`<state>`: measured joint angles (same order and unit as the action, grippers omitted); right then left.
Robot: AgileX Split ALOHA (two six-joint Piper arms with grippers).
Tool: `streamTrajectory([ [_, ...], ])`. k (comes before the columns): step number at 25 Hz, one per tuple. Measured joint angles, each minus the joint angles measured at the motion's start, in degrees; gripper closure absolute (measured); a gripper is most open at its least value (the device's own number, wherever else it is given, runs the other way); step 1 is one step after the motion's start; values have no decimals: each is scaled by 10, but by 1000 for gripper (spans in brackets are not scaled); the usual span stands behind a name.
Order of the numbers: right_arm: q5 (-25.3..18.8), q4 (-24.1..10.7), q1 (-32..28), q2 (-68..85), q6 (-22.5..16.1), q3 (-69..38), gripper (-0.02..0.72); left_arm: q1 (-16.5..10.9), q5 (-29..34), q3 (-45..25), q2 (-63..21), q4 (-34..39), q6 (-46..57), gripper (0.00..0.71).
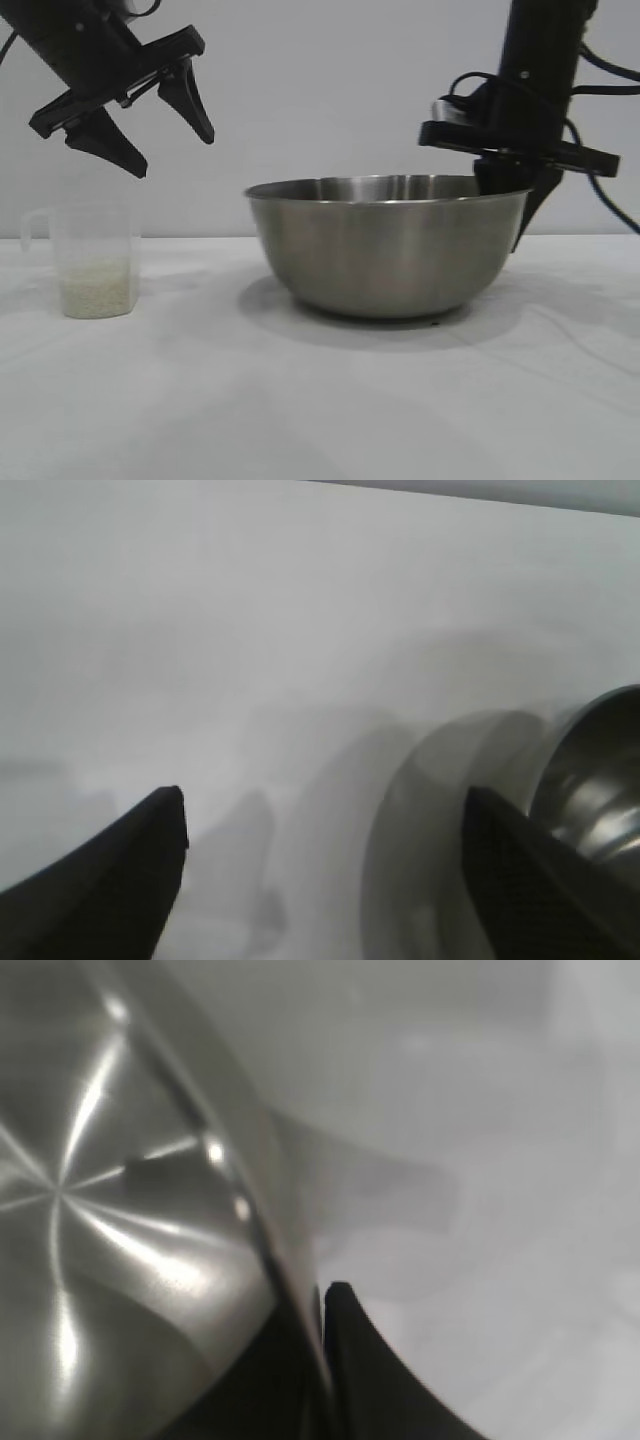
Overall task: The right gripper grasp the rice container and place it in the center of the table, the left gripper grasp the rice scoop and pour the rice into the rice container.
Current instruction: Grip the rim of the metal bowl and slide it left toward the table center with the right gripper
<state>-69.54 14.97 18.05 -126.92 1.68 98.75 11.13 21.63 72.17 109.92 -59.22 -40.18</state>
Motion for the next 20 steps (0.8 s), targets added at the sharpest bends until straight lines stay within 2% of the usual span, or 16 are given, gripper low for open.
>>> streamTrajectory([
  [1, 0, 0, 0, 0, 0, 0, 703, 0, 0, 0, 0, -2, 0, 208],
  [2, 0, 0, 0, 0, 0, 0, 636, 0, 1, 0, 0, -2, 0, 208],
  [3, 0, -1, 0, 0, 0, 0, 636, 0, 3, 0, 0, -4, 0, 208],
  [7, 0, -2, 0, 0, -1, 0, 377, 0, 4, 0, 0, -9, 0, 208],
  [10, -1, -5, 0, 13, -1, 0, 239, 0, 4, 0, 0, -10, 0, 208],
  [14, -2, -33, 0, 49, -1, 1, 239, 0, 4, 0, 0, -10, 0, 208],
  [16, -2, -49, -2, 71, -1, 1, 213, 0, 4, 0, 0, -12, 0, 208],
  [20, -6, -78, -28, 111, -1, 1, 213, 0, 4, 0, 0, -12, 0, 208],
])
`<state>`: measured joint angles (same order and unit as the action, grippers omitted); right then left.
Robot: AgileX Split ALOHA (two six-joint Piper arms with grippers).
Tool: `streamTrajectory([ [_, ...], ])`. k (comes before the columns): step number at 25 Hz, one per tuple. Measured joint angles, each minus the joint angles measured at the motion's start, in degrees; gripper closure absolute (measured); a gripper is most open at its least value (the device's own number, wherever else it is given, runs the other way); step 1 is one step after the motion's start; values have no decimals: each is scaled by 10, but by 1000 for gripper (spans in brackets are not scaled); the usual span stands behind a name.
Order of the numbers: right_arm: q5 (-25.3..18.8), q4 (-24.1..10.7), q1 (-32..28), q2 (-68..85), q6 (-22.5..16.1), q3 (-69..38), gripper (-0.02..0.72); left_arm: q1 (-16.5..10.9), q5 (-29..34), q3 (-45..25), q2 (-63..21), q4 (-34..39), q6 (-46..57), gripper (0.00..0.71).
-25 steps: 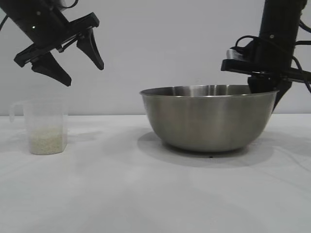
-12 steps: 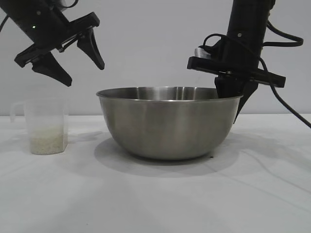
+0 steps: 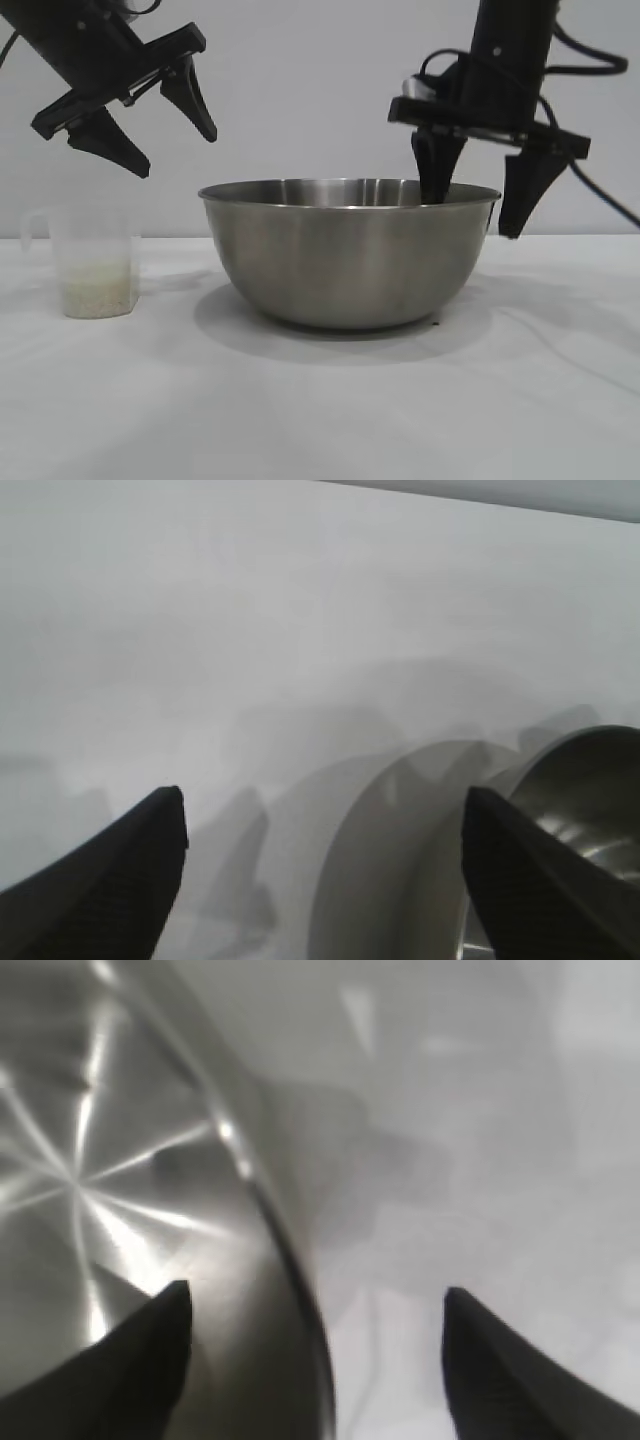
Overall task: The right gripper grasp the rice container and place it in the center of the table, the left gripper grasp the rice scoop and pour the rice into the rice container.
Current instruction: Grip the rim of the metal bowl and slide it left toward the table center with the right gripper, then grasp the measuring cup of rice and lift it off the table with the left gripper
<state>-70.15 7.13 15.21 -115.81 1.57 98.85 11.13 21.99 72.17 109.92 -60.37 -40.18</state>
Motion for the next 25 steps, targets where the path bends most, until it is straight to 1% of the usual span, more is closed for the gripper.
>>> streamTrajectory([
  [2, -2, -12, -21, 17, 0, 0, 213, 0, 0, 0, 0, 0, 0, 208],
  [6, -5, -19, -63, 53, 0, -1, 213, 0, 0, 0, 0, 0, 0, 208],
  [9, -5, -28, -85, 95, 0, -30, 213, 0, 0, 0, 0, 0, 0, 208],
  [13, -5, -47, -93, 173, 0, -105, 213, 1, 0, 0, 0, 0, 0, 208],
  [19, -7, -47, -93, 315, -6, -242, 213, 1, 0, 0, 0, 0, 0, 208],
  [25, -4, -47, -93, 497, -7, -392, 213, 1, 0, 0, 0, 0, 0, 208],
])
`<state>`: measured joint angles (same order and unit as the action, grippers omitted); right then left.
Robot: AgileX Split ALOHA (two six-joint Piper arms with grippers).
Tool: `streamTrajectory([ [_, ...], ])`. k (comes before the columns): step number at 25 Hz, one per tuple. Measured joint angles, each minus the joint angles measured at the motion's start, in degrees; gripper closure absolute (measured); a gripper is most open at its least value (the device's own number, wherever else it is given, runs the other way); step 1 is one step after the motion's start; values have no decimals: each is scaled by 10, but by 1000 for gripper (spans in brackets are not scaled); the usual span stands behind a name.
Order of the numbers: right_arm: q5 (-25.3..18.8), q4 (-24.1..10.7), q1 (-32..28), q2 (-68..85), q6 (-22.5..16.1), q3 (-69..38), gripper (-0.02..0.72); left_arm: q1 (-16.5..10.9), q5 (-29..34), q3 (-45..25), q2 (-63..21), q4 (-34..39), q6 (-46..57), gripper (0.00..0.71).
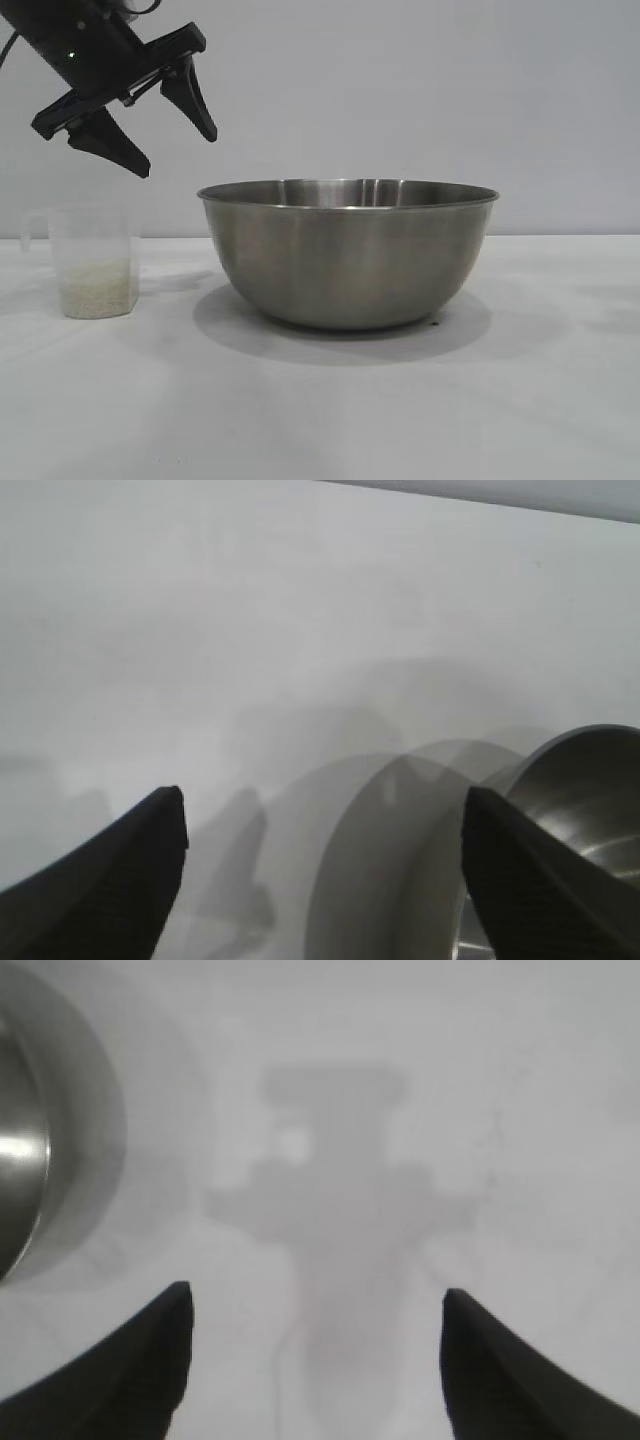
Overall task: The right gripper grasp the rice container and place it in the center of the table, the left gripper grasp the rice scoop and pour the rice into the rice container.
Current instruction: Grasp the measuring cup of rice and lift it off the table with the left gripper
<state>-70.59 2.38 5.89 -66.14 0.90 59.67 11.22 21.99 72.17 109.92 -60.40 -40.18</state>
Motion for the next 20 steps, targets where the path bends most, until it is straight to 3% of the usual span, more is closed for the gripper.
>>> streamTrajectory([
  [10, 24, -1, 0, 318, 0, -218, 213, 0, 0, 0, 0, 0, -21, 208],
  [20, 53, -5, 0, 601, 0, -316, 253, 0, 0, 0, 0, 0, -24, 208],
])
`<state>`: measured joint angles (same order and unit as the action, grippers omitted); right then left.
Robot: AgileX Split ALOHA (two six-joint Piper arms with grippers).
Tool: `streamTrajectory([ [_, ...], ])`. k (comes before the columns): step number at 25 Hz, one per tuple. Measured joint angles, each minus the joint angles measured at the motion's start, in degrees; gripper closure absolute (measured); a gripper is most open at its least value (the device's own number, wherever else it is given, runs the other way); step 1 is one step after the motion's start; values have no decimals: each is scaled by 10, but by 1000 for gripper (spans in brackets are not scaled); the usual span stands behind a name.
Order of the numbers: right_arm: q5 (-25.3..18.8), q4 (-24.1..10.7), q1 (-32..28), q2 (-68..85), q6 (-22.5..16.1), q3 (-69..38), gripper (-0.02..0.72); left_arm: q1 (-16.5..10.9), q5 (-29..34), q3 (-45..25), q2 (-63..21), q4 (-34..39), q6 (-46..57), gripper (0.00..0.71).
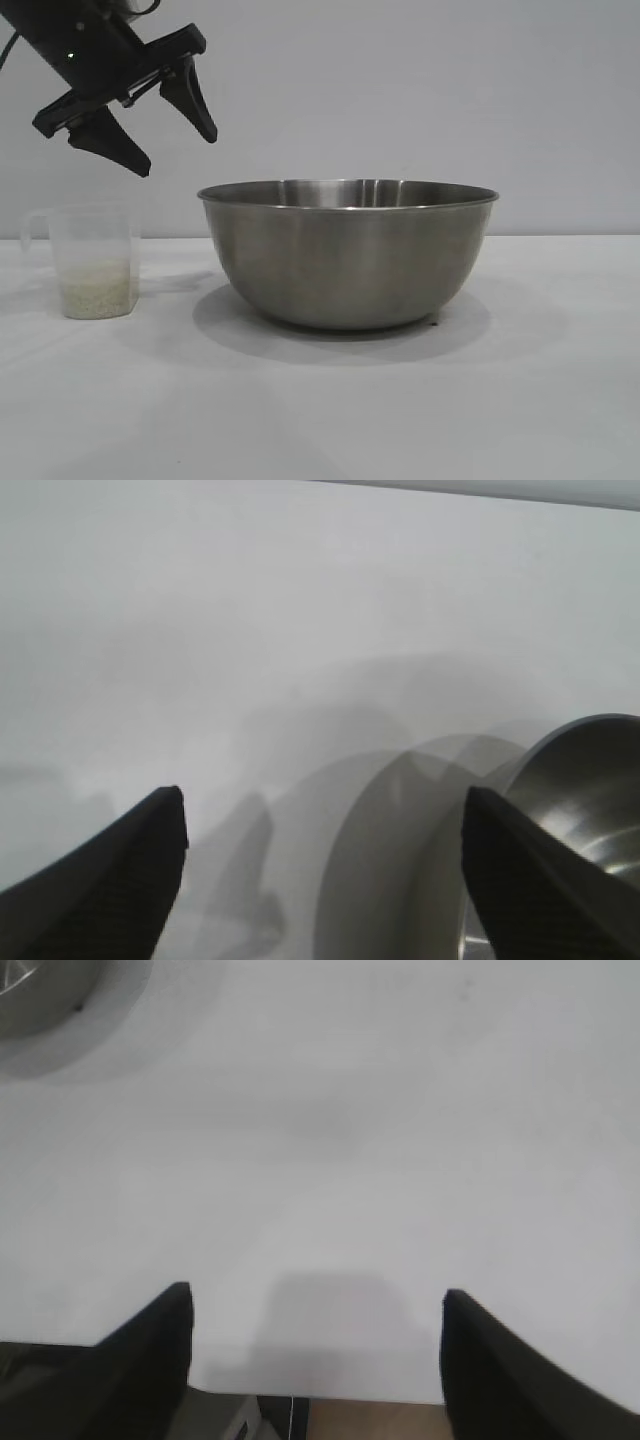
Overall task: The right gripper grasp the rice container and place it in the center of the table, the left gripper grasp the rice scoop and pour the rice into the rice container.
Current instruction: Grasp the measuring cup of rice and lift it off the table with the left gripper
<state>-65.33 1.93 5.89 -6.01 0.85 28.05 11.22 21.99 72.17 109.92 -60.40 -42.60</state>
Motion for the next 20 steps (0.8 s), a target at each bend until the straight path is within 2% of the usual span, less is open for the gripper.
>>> streamTrajectory([
  [4, 0, 0, 0, 65, 0, 0, 253, 0, 0, 0, 0, 0, -1, 208],
  [11, -1, -1, 0, 70, 0, 0, 253, 0, 0, 0, 1, 0, -8, 208],
  [12, -1, -1, 0, 70, 0, 0, 301, 0, 0, 0, 1, 0, -13, 208],
  [13, -1, -1, 0, 70, 0, 0, 318, 0, 0, 0, 1, 0, -18, 208],
  [15, -1, -1, 0, 70, 0, 0, 308, 0, 1, 0, 0, 3, -25, 208],
  [16, -1, -1, 0, 70, 0, 0, 357, 0, 5, 0, -4, 10, -28, 208],
  [17, -1, -2, 0, 70, 0, 0, 372, -1, 10, 0, -10, 19, -28, 208],
  [20, -1, -2, 0, 70, 0, 0, 360, -12, 41, 0, -46, 43, -28, 208],
])
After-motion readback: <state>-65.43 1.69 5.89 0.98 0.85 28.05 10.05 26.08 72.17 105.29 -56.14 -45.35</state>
